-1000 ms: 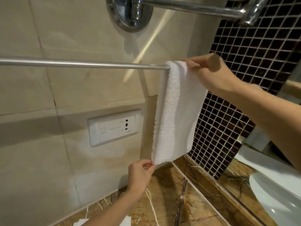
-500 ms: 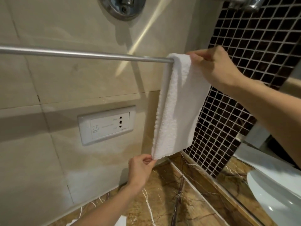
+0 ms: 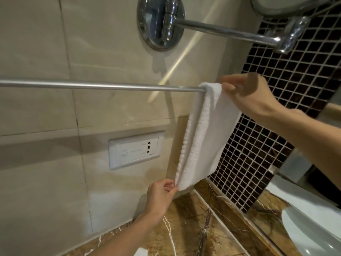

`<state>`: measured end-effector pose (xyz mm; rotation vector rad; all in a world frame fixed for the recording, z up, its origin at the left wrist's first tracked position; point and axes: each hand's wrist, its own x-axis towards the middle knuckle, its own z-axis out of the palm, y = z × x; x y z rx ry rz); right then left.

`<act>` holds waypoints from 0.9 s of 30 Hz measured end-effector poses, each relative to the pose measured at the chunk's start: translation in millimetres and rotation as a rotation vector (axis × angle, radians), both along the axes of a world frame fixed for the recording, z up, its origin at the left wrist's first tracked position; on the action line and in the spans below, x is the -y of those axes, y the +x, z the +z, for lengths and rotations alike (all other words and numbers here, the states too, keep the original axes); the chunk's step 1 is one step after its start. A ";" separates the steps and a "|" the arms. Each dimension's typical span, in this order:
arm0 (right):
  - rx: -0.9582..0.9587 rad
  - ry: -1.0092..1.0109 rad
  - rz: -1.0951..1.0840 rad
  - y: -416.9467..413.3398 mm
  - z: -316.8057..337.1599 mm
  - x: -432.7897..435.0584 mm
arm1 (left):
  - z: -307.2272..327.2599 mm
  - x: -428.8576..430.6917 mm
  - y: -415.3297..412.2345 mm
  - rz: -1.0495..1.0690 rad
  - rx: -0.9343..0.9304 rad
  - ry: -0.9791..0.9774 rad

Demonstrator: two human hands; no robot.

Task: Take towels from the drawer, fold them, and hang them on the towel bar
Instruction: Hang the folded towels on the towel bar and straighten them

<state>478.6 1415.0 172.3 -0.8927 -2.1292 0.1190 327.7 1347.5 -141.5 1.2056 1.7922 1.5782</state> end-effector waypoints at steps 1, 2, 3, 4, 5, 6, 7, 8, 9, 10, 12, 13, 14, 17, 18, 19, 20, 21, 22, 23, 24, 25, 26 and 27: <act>0.023 0.013 0.006 1.2 0.1 5.7 | 2.6 2.4 -1.4 -0.007 -0.005 0.000; 0.077 0.055 -0.006 2.3 -0.3 11.9 | 6.3 4.9 -2.8 -0.022 -0.013 -0.007; 0.147 0.109 -0.029 3.2 -1.1 18.1 | 10.8 8.0 -4.6 -0.048 -0.026 -0.022; 0.211 0.152 -0.044 4.3 -2.2 24.3 | 15.1 12.4 -6.7 -0.086 -0.053 -0.051; 0.259 0.169 -0.046 5.3 -4.0 31.1 | 19.7 18.6 -8.9 -0.131 -0.103 -0.086; 0.291 0.174 -0.043 7.0 -6.0 37.9 | 24.5 25.7 -11.3 -0.176 -0.171 -0.114; 0.318 0.177 -0.043 9.4 -8.2 44.2 | 29.9 33.5 -14.0 -0.215 -0.242 -0.132; 0.348 0.176 -0.050 11.9 -11.2 50.9 | 35.7 41.9 -17.0 -0.243 -0.298 -0.144; 0.382 0.168 -0.062 14.5 -14.6 57.4 | 42.4 50.8 -19.7 -0.262 -0.333 -0.155; 0.420 0.157 -0.070 17.4 -18.6 64.6 | 49.6 60.2 -22.5 -0.278 -0.348 -0.165; 0.534 0.158 -0.080 24.0 -25.1 80.4 | 67.1 80.3 -27.2 -0.314 -0.342 -0.184; 0.607 0.166 -0.078 28.1 -28.7 88.8 | 75.7 90.5 -29.2 -0.332 -0.336 -0.189; 0.668 0.169 -0.069 31.9 -32.7 98.1 | 83.2 101.1 -31.4 -0.346 -0.336 -0.188; 0.770 0.172 -0.054 40.1 -46.0 130.6 | 98.4 135.9 -35.7 -0.342 -0.319 -0.159; 0.784 0.164 -0.052 41.1 -51.2 142.8 | 99.7 147.9 -37.1 -0.334 -0.296 -0.157; 0.791 0.149 -0.049 40.9 -56.7 155.2 | 99.5 160.6 -39.0 -0.325 -0.271 -0.160; 0.792 0.126 -0.047 40.8 -63.3 168.9 | 98.0 174.5 -41.4 -0.317 -0.250 -0.169; 0.792 0.100 -0.041 40.3 -70.4 182.0 | 95.3 188.2 -44.3 -0.307 -0.235 -0.176; 0.789 0.067 -0.033 39.8 -78.7 195.0 | 92.0 202.2 -47.8 -0.298 -0.225 -0.176; 0.782 0.027 -0.028 39.4 -87.7 208.4 | 88.4 216.3 -51.6 -0.292 -0.220 -0.171; 0.764 -0.022 -0.030 39.0 -97.6 222.3 | 85.3 230.6 -55.3 -0.291 -0.219 -0.173; 0.739 -0.078 -0.037 39.6 -109.5 237.3 | 82.4 245.3 -58.1 -0.286 -0.217 -0.181; 0.704 -0.138 -0.046 40.5 -122.2 252.6 | 79.4 259.4 -60.3 -0.273 -0.205 -0.192; 0.664 -0.206 -0.060 42.0 -136.9 269.4 | 75.3 273.8 -62.2 -0.255 -0.183 -0.202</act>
